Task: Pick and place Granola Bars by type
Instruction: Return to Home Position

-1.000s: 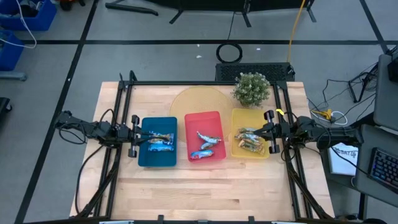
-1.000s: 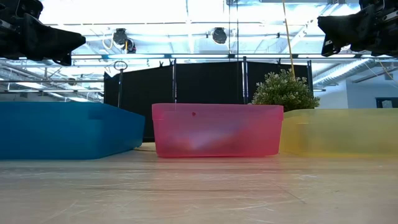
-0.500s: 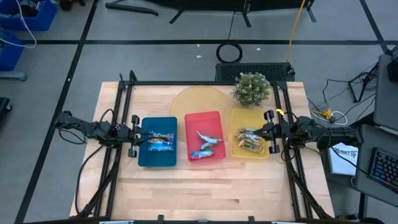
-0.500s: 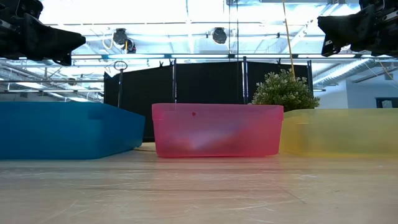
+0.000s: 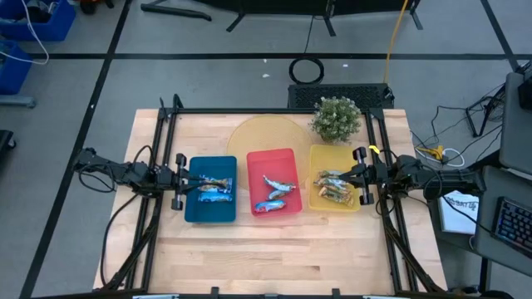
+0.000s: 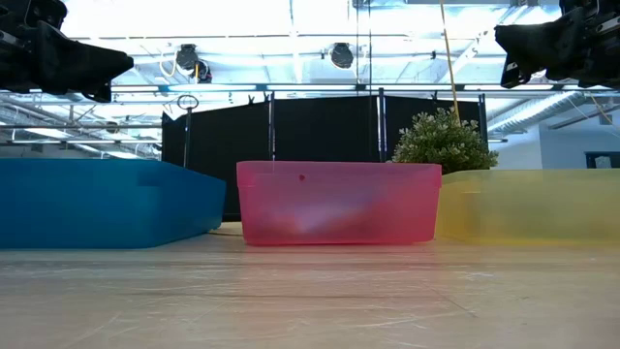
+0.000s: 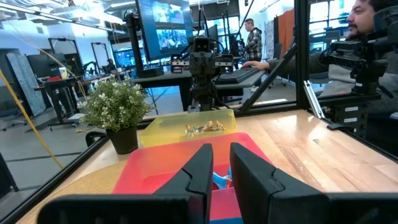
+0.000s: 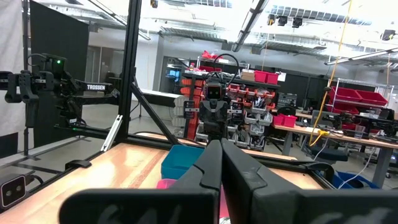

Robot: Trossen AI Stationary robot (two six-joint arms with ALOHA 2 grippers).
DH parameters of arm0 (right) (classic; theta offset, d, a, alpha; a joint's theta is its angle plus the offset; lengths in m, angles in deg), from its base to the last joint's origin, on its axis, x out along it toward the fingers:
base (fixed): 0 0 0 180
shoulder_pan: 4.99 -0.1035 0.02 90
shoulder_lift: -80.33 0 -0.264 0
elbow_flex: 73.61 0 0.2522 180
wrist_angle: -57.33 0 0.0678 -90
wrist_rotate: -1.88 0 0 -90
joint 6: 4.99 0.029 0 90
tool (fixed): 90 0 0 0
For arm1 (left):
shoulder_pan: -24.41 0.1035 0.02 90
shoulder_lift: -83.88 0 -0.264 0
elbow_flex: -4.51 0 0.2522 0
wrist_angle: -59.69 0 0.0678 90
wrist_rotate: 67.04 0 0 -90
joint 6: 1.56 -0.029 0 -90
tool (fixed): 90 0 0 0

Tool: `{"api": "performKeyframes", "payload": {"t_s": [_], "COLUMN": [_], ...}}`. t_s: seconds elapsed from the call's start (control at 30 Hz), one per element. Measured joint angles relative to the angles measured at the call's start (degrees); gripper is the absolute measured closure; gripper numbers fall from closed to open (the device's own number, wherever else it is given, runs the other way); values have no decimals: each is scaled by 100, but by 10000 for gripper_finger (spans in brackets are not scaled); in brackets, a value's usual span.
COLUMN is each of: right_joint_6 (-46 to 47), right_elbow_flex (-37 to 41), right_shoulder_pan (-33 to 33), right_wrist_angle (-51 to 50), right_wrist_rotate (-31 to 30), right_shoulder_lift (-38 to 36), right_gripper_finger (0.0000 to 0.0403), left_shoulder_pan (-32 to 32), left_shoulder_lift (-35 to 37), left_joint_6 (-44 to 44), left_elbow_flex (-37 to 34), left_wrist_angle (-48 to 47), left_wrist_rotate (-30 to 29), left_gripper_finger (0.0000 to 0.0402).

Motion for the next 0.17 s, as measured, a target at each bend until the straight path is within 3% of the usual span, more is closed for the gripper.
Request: {"api": "performKeyframes", "payload": {"t_s": [0.17], "right_joint_6": [0], "right_elbow_flex": [0], "right_shoulder_pan": [0], "right_wrist_angle": [0], "right_wrist_rotate": [0], "right_shoulder_lift": [-1], "right_gripper_finger": [403], "left_shoulder_pan": [0], "left_shoulder_lift": [0], "left_joint_6": [0], "left_elbow_flex": [0], "left_wrist_angle": [0], "left_wrist_rotate": [1], "left_gripper_finger": [339]}}
